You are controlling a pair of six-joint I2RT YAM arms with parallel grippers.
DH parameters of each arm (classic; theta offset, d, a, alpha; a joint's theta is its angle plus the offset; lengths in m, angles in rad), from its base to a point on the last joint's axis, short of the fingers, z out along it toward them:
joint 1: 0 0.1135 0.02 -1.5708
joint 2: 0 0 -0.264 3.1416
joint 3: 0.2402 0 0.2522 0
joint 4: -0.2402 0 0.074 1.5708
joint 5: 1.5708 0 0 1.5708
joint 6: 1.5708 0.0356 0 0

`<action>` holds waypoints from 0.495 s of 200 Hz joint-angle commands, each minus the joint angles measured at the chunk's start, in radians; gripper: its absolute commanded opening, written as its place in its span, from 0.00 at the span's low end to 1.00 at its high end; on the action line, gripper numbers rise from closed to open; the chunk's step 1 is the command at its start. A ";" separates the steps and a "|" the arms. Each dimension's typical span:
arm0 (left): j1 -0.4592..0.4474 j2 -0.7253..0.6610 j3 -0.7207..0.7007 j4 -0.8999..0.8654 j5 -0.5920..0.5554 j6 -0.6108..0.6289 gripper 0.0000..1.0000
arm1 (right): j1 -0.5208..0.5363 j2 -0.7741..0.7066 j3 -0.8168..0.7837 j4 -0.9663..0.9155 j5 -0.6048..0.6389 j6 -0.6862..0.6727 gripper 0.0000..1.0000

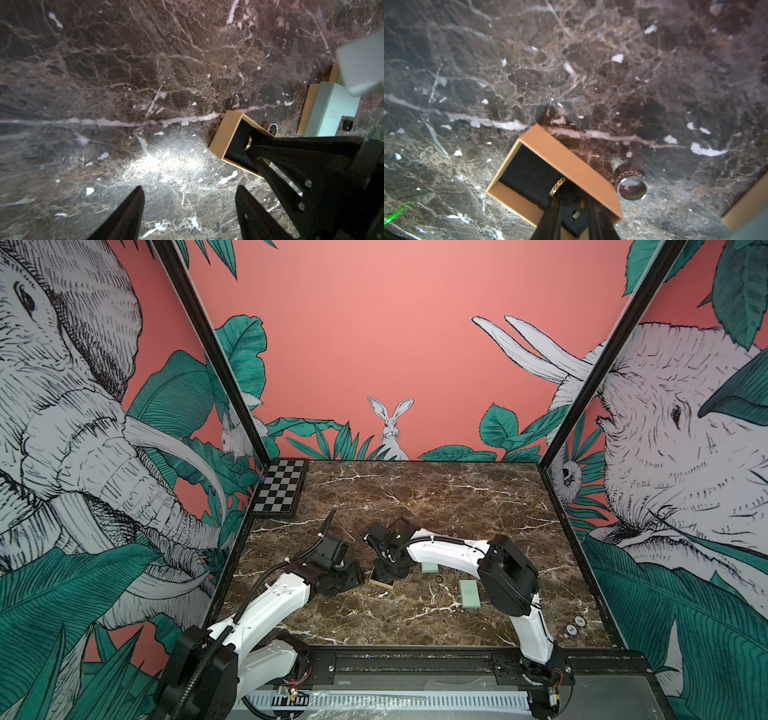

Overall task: Take the rings out of the lift-off lid box
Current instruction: Take out the ring from the jewelry box.

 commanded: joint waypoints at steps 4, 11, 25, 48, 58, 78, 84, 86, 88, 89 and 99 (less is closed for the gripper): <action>0.005 -0.031 -0.025 0.003 -0.006 -0.033 0.71 | -0.011 0.020 0.029 -0.035 0.022 -0.038 0.26; 0.006 -0.035 -0.029 0.007 -0.005 -0.039 0.70 | -0.012 0.022 0.035 -0.041 0.033 -0.047 0.26; 0.006 -0.041 -0.042 0.016 -0.002 -0.050 0.70 | -0.015 0.032 0.052 -0.058 0.056 -0.069 0.25; 0.004 -0.056 -0.065 0.029 0.002 -0.077 0.68 | -0.026 0.052 0.068 -0.077 0.074 -0.092 0.25; 0.004 -0.068 -0.075 0.034 0.000 -0.089 0.67 | -0.033 0.057 0.073 -0.083 0.072 -0.098 0.24; -0.002 -0.097 -0.089 0.042 -0.012 -0.115 0.65 | -0.046 0.059 0.064 -0.070 0.046 -0.105 0.22; -0.004 -0.103 -0.090 0.040 -0.019 -0.120 0.65 | -0.047 0.057 0.065 -0.070 0.045 -0.106 0.21; -0.004 -0.104 -0.090 0.039 -0.020 -0.122 0.65 | -0.048 0.057 0.065 -0.070 0.045 -0.106 0.20; -0.005 -0.107 -0.089 0.040 -0.021 -0.122 0.65 | -0.048 0.058 0.067 -0.070 0.045 -0.106 0.20; -0.005 -0.107 -0.089 0.040 -0.021 -0.123 0.65 | -0.049 0.057 0.067 -0.071 0.045 -0.106 0.20; -0.009 -0.109 -0.085 0.039 -0.026 -0.127 0.65 | -0.048 0.051 0.066 -0.065 0.041 -0.106 0.18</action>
